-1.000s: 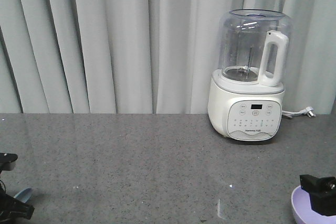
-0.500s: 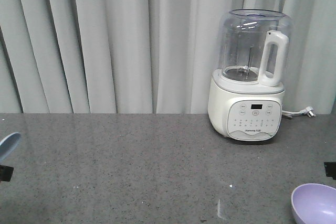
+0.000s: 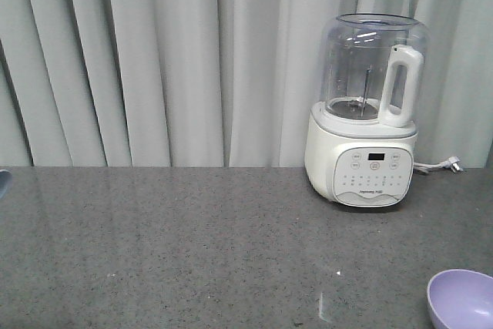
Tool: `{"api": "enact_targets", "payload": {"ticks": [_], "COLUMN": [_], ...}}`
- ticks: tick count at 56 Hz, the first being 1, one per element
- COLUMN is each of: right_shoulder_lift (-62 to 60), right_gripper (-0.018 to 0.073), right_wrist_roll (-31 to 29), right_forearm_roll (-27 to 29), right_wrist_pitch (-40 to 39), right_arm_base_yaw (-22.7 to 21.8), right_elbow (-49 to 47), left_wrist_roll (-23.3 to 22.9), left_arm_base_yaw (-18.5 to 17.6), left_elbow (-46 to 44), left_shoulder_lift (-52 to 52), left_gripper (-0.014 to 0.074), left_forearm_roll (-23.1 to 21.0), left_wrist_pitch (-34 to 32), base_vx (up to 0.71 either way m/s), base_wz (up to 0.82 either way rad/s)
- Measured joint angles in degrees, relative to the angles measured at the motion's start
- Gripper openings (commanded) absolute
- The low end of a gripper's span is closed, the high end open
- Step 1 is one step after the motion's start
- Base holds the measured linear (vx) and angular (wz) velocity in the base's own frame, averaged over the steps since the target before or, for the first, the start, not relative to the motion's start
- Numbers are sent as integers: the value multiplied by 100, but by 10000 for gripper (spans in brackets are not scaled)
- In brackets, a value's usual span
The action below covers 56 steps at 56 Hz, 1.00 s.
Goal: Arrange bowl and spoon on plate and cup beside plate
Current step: 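Grasp the white spoon with the left gripper and the bowl rim with the right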
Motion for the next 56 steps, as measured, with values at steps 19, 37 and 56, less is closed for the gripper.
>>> {"api": "enact_targets", "payload": {"ticks": [19,37,56], "right_shoulder_lift": [1264,1875,1367], "right_gripper": [511,-16,-11], "right_wrist_roll": [-90,-90,-559], "right_forearm_roll": [122,52,-43], "right_wrist_pitch": [-473,-706,-765], "right_arm_base_yaw": [-5,-5,52], "right_elbow": [0,0,-38], "left_wrist_roll": [0,0,29], "left_arm_base_yaw": [0,0,0], "left_elbow": [0,0,0], "left_shoulder_lift": [0,0,0], "left_gripper": [0,0,0], "left_forearm_roll": [0,0,0], "left_wrist_pitch": [5,5,-117], "base_vx": [0,0,0], "base_wz": [0,0,0]}}
